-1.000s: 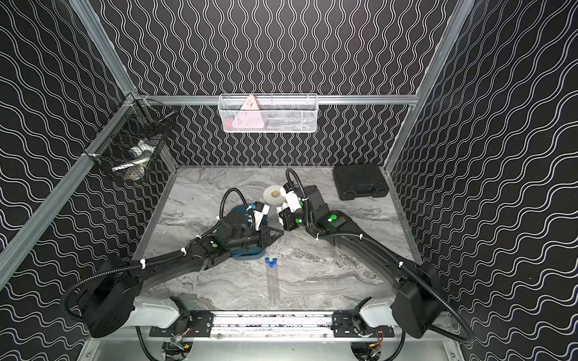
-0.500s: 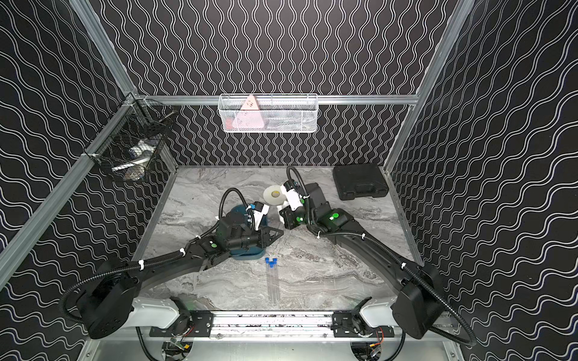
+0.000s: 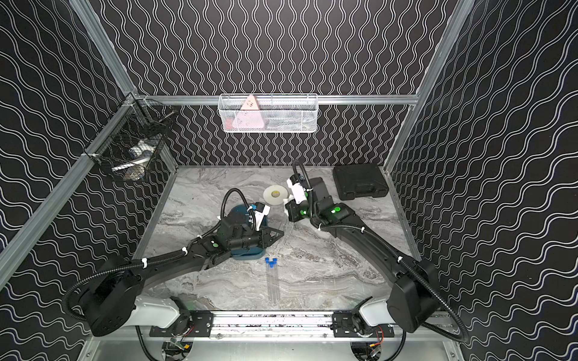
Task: Wipe the exteriors of test tubes
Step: Wipe the dirt from the test tube.
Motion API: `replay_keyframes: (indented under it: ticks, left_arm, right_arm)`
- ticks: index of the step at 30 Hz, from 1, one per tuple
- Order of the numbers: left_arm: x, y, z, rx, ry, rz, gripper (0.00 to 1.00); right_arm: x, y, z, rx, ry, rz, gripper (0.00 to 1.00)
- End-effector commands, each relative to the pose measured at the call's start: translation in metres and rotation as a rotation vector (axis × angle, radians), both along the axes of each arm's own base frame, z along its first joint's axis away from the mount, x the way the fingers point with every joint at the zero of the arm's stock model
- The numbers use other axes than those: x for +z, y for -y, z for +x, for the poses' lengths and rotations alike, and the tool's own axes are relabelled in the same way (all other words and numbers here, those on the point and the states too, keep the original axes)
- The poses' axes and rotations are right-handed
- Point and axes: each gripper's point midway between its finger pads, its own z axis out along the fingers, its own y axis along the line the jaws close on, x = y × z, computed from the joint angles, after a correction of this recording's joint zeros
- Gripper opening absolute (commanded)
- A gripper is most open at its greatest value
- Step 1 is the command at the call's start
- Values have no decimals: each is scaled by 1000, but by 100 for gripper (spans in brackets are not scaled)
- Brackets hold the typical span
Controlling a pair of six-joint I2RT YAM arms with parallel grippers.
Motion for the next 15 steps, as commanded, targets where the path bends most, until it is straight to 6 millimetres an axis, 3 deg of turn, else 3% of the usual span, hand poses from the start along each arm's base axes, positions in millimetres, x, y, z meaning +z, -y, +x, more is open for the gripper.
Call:
replay_keyframes:
  ticks: [1,6,15]
  left_arm:
    - [17,0,2,2,45,-34,11]
    - [16,-2,3,11,49,-30,11]
    - [14,0,7,10,41,-39,11]
  right_arm:
    - [-3,5,6,19,-6,-57,0]
    - [0,-11,-16,94,-26,-17,0]
    - [-4,-52,-76,238,-64,40,0]
